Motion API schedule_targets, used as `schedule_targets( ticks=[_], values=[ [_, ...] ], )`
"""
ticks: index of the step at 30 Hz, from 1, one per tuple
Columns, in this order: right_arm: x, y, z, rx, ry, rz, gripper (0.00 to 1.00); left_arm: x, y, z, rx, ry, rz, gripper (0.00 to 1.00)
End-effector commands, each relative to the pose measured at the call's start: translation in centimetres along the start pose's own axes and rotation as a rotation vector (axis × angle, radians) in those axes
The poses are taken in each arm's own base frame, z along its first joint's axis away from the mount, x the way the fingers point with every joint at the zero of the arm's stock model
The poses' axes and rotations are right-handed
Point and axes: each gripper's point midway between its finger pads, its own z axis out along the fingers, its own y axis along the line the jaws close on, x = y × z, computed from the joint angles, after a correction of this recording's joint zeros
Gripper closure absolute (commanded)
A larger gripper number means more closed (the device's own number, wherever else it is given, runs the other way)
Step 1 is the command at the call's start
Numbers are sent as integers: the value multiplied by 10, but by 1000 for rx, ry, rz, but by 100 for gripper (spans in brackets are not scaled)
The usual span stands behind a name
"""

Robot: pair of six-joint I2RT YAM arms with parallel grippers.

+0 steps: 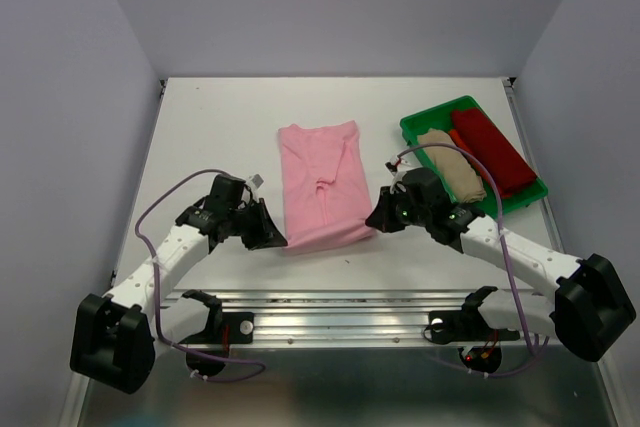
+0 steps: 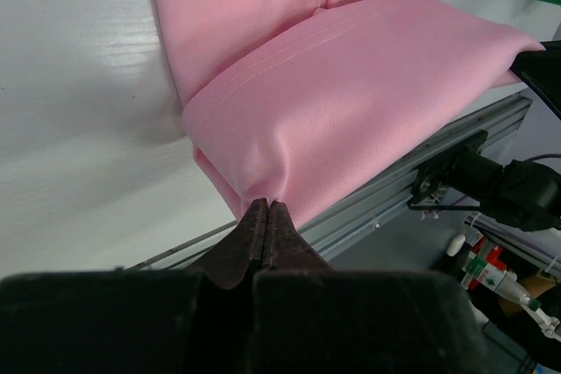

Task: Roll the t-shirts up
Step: Roll the T-shirt to the center of the board.

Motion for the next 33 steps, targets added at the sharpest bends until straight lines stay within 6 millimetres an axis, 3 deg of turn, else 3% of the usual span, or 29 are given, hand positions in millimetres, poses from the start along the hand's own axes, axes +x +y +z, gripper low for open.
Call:
schedule_targets(
  ticks=[1, 11, 15, 20, 21, 22, 23, 24, 26, 28, 30, 33],
  values=[
    [-11, -1, -2, 26, -46, -3, 99, 4, 5, 2, -25, 26, -27, 100],
    [-3, -9, 6, 57, -5, 2, 99, -6, 2, 6, -41, 26, -30, 100],
    [10, -11, 3, 60, 48, 10, 98, -4, 7, 7, -57, 34, -27, 100],
    [33, -8, -8, 24, 93, 61, 86, 4, 11, 9, -49, 57, -30, 100],
    [37, -9, -11, 28, 101, 75, 80, 5, 11, 9, -41, 61, -21, 100],
    [43, -8, -14, 28, 113, 76, 56, 8, 9, 8, -29, 70, -18, 100],
    [43, -8, -17, 25, 109, 77, 43, 8, 8, 8, -23, 73, -15, 98],
    [43, -8, -19, 31, 110, 79, 33, 9, 8, 7, -21, 75, -10, 84],
    [44, -13, -22, 60, 107, 81, 30, 10, 7, 5, -20, 79, -1, 48],
    [39, -17, -23, 85, 87, 78, 30, 9, 6, 1, -30, 70, 11, 32],
    [29, -16, -22, 100, 59, 69, 30, 3, 4, -3, -44, 49, 21, 31],
    [11, -18, -18, 137, 18, 61, 38, -26, -9, -18, -85, -42, 67, 31]
  ],
)
